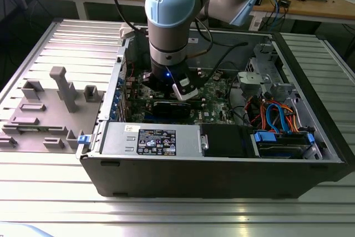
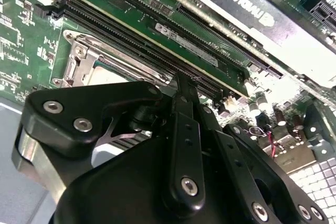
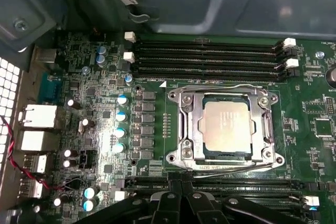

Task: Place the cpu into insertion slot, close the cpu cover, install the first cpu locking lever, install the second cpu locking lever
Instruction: 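Install the second cpu locking lever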

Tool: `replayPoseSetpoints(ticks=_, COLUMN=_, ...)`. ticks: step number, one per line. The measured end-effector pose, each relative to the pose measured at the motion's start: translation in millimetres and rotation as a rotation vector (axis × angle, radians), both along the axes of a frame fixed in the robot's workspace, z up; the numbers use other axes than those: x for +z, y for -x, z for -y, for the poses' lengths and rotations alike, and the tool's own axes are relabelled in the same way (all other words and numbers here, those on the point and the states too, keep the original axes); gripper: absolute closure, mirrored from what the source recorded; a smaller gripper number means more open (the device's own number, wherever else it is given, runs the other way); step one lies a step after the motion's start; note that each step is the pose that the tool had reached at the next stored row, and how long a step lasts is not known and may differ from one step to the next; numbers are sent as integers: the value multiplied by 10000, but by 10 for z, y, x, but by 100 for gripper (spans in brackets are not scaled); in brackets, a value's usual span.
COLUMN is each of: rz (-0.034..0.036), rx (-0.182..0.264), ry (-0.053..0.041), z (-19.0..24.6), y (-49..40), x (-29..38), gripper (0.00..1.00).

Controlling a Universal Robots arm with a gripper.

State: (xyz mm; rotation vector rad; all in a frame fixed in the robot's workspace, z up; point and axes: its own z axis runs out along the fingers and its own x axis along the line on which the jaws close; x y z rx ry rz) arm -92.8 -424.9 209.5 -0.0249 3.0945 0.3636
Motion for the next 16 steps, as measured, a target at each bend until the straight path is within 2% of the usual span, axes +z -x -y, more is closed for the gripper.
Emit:
replayPoseSetpoints(ticks=3, rz=-2, rx=-76, ry=-83, z=0, y=13, x=-13, gripper=89)
replayPoseSetpoints(ticks=4, rz=-3, rx=-95, ry=-156, z=0, y=15, x=-21, gripper=89)
replayPoseSetpoints(ticks=6, rz=-2, rx=-107, ry=-232, z=0, y=17, x=-35, gripper=89)
replayPoseSetpoints(ticks=12, rz=-3, rx=-113, ry=-283, z=-14, y=36, x=-76, gripper=89)
replayPoseSetpoints(ticks=16, rz=-4, rx=-113, ry=-387, z=-32, y=44, x=-100, gripper=89)
